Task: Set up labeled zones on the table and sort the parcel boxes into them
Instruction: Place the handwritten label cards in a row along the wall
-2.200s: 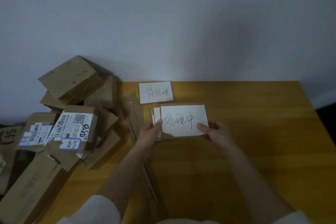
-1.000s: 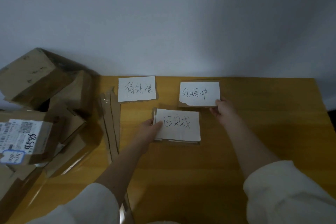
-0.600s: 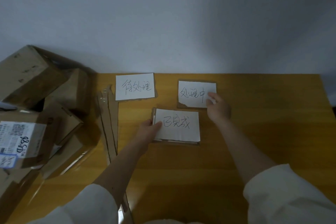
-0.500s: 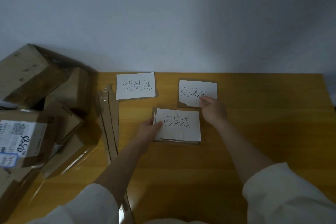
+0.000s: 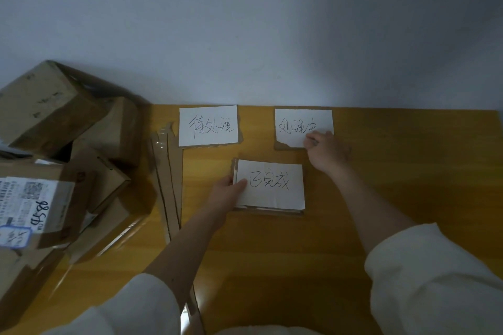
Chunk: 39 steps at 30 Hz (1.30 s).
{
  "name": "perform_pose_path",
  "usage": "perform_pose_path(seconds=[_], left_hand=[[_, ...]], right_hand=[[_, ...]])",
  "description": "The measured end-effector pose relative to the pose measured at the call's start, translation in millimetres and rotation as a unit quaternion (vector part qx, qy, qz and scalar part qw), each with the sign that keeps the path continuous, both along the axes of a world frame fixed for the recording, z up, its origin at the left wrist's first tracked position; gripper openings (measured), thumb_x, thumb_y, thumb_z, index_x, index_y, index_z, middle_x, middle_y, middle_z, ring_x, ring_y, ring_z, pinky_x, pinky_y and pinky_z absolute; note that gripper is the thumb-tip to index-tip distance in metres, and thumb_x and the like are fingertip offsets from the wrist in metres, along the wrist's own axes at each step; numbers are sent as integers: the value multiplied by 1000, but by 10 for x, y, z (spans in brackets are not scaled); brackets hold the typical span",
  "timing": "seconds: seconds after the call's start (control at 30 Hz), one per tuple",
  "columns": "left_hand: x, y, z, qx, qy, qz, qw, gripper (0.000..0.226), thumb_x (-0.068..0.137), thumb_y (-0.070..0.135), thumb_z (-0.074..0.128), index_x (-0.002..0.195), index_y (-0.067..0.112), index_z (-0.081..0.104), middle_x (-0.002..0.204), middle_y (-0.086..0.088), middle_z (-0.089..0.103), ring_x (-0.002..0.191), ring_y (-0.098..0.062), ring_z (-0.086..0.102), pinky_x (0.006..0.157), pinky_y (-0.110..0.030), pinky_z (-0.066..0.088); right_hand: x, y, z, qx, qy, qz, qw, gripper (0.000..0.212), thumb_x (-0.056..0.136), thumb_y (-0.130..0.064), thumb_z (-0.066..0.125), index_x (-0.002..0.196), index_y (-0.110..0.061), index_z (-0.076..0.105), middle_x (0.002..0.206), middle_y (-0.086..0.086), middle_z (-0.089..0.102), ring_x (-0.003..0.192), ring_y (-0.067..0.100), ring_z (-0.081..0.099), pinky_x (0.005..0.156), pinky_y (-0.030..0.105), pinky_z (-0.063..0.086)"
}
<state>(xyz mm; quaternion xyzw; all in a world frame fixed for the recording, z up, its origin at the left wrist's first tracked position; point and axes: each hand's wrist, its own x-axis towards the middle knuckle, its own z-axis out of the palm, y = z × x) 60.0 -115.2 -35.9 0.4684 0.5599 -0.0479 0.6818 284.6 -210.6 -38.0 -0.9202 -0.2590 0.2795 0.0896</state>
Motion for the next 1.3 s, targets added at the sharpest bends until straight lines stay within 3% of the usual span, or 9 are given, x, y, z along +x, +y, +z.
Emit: perform_pose_path(seconds=[0.3,0.43,0.5,0.57,0.67,0.77,0.93,1.13,1.3], left_hand=[[1,13,3,5,-3,5,1000,38,97,21,53,133,10,51,124,-11,62,108,-27,61,97,-44,51],[-23,19,25,6,-10,10,1000,37,97,23,54,131,10,52,123,-10,63,108,-27,62,98,-44,50],[-42,15,44,-1,-18,19,1000,35,97,23,53,130,10,53,122,-10,64,108,-27,62,98,-44,51],[-61,9,55,-7,-30,31,999,37,97,24,53,130,10,52,122,-9,64,110,-28,61,100,-46,49],[-60,31,82,-3,-43,64,997,35,97,23,54,129,10,53,122,-9,64,110,-27,61,101,-47,49],[-16,84,100,9,-54,65,996,39,97,25,54,132,8,52,124,-9,62,112,-27,60,101,-47,48],[98,312,53,77,-17,100,992,47,97,35,50,139,16,41,124,-6,55,112,-22,55,99,-39,48],[127,725,-45,99,2,178,979,36,99,16,45,134,24,47,118,-5,55,85,-10,55,76,-25,50],[42,650,14,124,-6,143,982,28,98,24,49,126,20,53,111,-3,59,88,-11,57,85,-32,51]], right_hand=[[-22,-42,12,40,-33,-2,999,41,102,-41,35,138,-26,51,158,-3,29,150,23,12,118,58,1],[-128,-160,73,169,-55,-82,981,40,97,-40,52,132,-22,57,145,2,50,137,30,40,113,52,29],[-245,-227,159,223,-4,-139,965,42,95,-39,56,133,-21,54,136,0,55,125,26,52,103,41,43],[-371,-284,231,231,89,-190,950,47,93,-41,59,135,-23,50,130,-6,54,119,16,51,92,30,43],[-502,-353,247,210,272,-233,910,49,88,-44,65,130,-23,55,123,-9,59,109,12,57,88,34,50],[-589,-338,194,222,391,-261,854,35,91,-20,66,125,-16,61,120,4,67,101,17,65,76,34,58],[-608,-205,160,268,352,-314,840,24,92,-13,63,116,-17,62,116,5,65,105,22,62,69,29,55],[-634,-195,102,271,342,-339,834,25,93,-12,62,117,-19,61,117,4,65,109,23,61,80,36,56],[-716,-197,152,282,348,-348,823,27,94,-10,60,121,-16,60,116,4,64,107,22,61,72,30,56]])
